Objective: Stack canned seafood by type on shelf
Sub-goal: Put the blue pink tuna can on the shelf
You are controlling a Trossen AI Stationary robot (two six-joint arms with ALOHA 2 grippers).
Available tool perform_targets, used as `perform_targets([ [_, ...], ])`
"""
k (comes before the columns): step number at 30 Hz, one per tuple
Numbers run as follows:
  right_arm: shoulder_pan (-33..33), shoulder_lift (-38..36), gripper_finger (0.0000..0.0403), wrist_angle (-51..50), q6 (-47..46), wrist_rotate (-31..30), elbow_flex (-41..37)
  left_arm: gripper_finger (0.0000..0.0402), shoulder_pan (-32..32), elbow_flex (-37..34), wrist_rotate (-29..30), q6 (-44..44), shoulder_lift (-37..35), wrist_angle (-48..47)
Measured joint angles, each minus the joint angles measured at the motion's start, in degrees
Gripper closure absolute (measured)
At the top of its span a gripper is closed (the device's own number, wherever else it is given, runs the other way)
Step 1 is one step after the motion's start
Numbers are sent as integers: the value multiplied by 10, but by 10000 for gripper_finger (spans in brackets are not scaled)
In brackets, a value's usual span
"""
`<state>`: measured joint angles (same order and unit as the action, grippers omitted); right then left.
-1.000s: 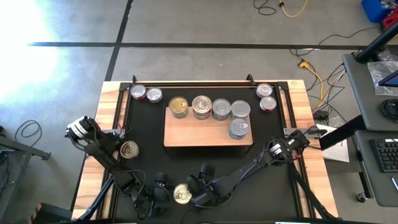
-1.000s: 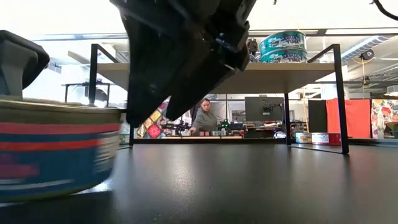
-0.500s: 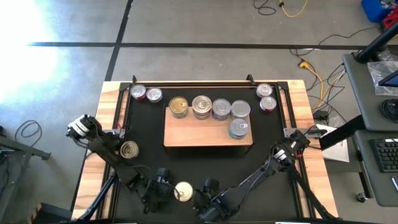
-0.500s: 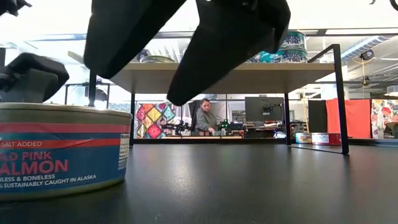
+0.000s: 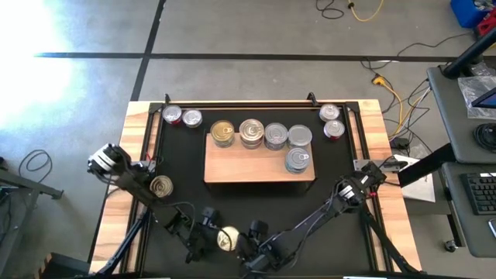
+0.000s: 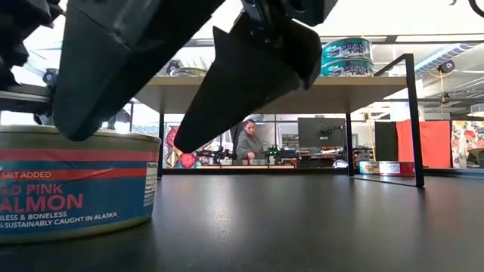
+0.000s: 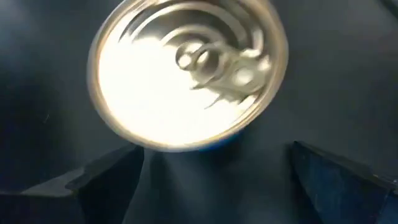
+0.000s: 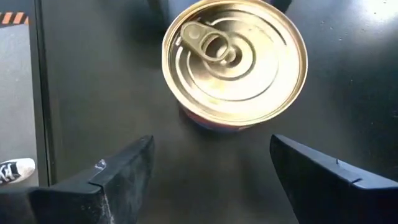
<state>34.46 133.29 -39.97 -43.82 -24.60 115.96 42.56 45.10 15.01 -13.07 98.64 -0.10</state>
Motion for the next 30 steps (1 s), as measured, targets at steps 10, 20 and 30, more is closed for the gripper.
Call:
perform_targets([
  [10, -10, 0, 75, 14, 11, -7, -40, 8, -14, 28, -12, 34, 42, 44],
  [20, -35, 0, 89, 15, 65, 11, -41, 8, -24, 85, 11, 45, 90, 64],
  [30, -34, 0, 82, 17, 84, 22, -39, 8, -26, 126, 0, 47, 139, 140],
])
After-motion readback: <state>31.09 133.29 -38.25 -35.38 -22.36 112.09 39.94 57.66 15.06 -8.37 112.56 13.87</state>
